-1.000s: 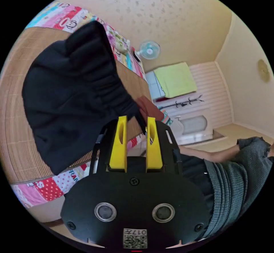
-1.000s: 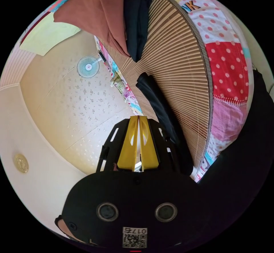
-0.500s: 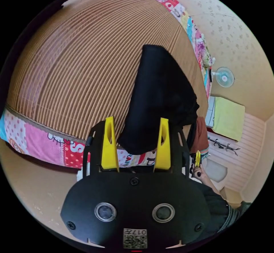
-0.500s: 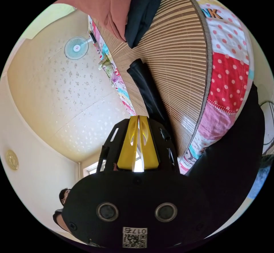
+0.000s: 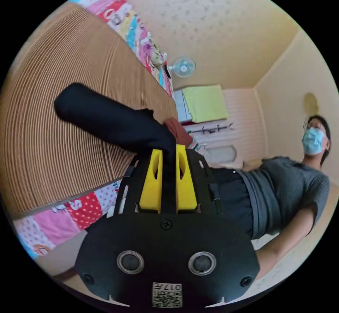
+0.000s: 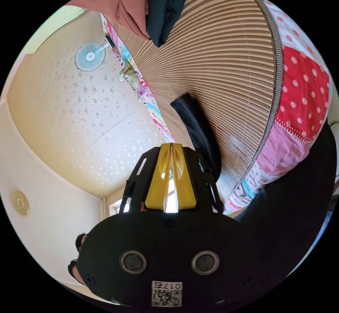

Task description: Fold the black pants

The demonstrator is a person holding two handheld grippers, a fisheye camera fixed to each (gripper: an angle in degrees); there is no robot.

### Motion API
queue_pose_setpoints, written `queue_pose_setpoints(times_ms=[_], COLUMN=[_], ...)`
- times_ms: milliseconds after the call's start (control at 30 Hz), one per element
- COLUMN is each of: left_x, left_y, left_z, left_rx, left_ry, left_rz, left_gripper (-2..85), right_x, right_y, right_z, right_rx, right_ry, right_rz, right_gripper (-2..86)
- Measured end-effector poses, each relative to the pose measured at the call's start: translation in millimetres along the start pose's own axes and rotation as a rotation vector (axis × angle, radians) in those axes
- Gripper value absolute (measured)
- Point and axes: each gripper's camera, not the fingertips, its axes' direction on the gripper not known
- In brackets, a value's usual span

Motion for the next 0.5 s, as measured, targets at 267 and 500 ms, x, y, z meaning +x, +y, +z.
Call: queue_pose_setpoints(times_ms=[267, 500], left_x=[106.5, 74.6], left_y=[-109.5, -142.4], left_z=[148.7, 283.1], left_rx=[-0.388, -0.417], left_ry=[-0.251, -0.145], left_rz=[0.372, 0.172], left_gripper=[6.8, 8.2], right_x=[24.3, 47.9], right_y=[8.6, 25.5], right_z=[-13.7, -33.0], right_rx=[0.017, 0.039], right_ry=[-0.001, -0.078], right_rz=[0.037, 0.052], right_gripper=[0.4, 0.5])
